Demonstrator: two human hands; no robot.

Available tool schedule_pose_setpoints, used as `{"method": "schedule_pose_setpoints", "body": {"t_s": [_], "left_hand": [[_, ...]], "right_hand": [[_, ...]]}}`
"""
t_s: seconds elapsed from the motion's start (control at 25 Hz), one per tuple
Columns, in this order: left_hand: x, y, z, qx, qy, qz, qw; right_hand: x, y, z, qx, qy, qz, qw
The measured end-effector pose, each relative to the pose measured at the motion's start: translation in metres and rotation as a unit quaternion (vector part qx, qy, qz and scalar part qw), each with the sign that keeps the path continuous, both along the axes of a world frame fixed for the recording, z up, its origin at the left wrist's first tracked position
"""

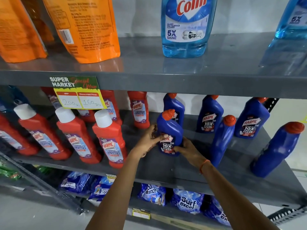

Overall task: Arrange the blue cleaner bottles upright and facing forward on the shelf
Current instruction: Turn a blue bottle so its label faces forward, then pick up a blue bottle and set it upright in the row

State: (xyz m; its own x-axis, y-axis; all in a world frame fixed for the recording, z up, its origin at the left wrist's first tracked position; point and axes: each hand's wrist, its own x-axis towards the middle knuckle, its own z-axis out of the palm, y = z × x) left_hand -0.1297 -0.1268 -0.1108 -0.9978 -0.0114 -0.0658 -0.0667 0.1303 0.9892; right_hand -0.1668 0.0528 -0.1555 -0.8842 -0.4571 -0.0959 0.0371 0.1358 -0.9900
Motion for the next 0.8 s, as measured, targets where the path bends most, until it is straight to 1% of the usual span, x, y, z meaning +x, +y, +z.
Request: {"method": "schedule_pose_setpoints", "body": {"t_s": [0.16, 0.2, 0.28, 0.32, 0.4, 0.48, 0.52, 0.6, 0.64, 0.72, 0.8], "left_hand": [[0.003, 0.001, -0.002, -0.001, 0.020, 0.018, 1.000], [0.005, 0.003, 0.000, -0.015, 0.020, 0.020, 0.999], [0.013, 0.009, 0.003, -0.050, 0.036, 0.036, 0.997], [0.018, 0.013, 0.003, -0.071, 0.062, 0.069, 0.993], [0.030, 0.027, 0.005, -0.126, 0.142, 0.172, 0.967], [0.045, 0.048, 0.013, -0.165, 0.234, 0.263, 0.921], [0.051, 0.062, 0.019, -0.175, 0.277, 0.285, 0.901], [0.057, 0.091, 0.029, -0.188, 0.349, 0.282, 0.874], [0.057, 0.106, 0.029, -0.192, 0.371, 0.266, 0.869], [0.052, 0.134, 0.025, -0.199, 0.377, 0.230, 0.875], [0.045, 0.160, 0.023, -0.194, 0.332, 0.209, 0.899]], "right_hand": [[0.004, -0.005, 0.004, 0.034, -0.010, -0.008, 0.999], [0.008, -0.007, 0.008, 0.048, -0.003, -0.024, 0.999], [0.020, -0.008, 0.015, 0.080, 0.030, -0.095, 0.992], [0.029, -0.007, 0.021, 0.102, 0.054, -0.124, 0.986], [0.052, -0.001, 0.036, 0.129, 0.106, -0.167, 0.972], [0.076, 0.010, 0.053, 0.111, 0.155, -0.195, 0.962], [0.087, 0.017, 0.062, 0.094, 0.176, -0.214, 0.956], [0.099, 0.037, 0.071, 0.051, 0.212, -0.255, 0.942], [0.101, 0.047, 0.072, 0.033, 0.222, -0.277, 0.934], [0.102, 0.071, 0.069, 0.029, 0.243, -0.304, 0.921], [0.097, 0.096, 0.059, 0.046, 0.241, -0.313, 0.917]]}}
